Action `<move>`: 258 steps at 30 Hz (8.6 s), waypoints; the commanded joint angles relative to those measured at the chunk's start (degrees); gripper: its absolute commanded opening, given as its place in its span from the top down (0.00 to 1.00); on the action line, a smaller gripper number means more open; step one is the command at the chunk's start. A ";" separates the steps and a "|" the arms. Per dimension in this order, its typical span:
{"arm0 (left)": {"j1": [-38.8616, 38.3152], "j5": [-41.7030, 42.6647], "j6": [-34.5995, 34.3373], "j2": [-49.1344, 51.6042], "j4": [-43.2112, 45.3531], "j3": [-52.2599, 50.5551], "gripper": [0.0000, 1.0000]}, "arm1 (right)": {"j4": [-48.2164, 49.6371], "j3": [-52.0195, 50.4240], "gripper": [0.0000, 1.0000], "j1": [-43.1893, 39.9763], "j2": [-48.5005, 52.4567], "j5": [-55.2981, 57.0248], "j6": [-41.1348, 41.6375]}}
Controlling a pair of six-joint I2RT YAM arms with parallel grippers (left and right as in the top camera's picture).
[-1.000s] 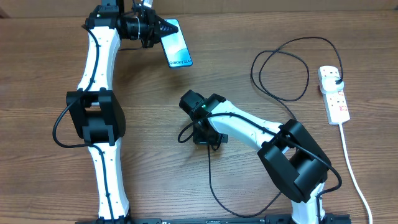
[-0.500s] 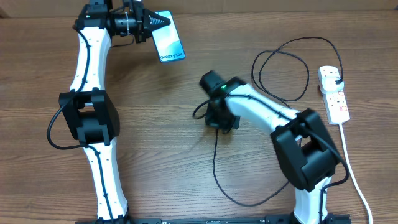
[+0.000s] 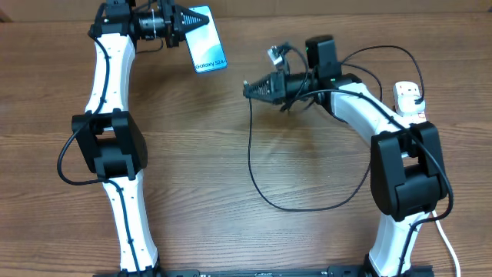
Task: Plug charger to phone and switch on socket
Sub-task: 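Lift the connector with the right gripper toward the phone's bottom, then align the connector with the phone's bottom port using the right gripper, then push the connector into the phone's port with the right gripper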
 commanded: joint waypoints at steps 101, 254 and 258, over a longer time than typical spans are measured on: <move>-5.16 1.57 -72.13 -0.37 81.31 0.57 0.96 | 61.48 0.94 0.96 2.23 0.26 1.99 49.44; -6.16 3.28 -52.52 -0.37 70.07 0.57 0.96 | 49.77 0.94 0.96 1.70 0.28 4.46 29.81; -6.75 3.26 -51.93 -0.37 70.07 0.57 0.96 | 49.77 0.94 0.96 1.70 0.28 4.70 29.81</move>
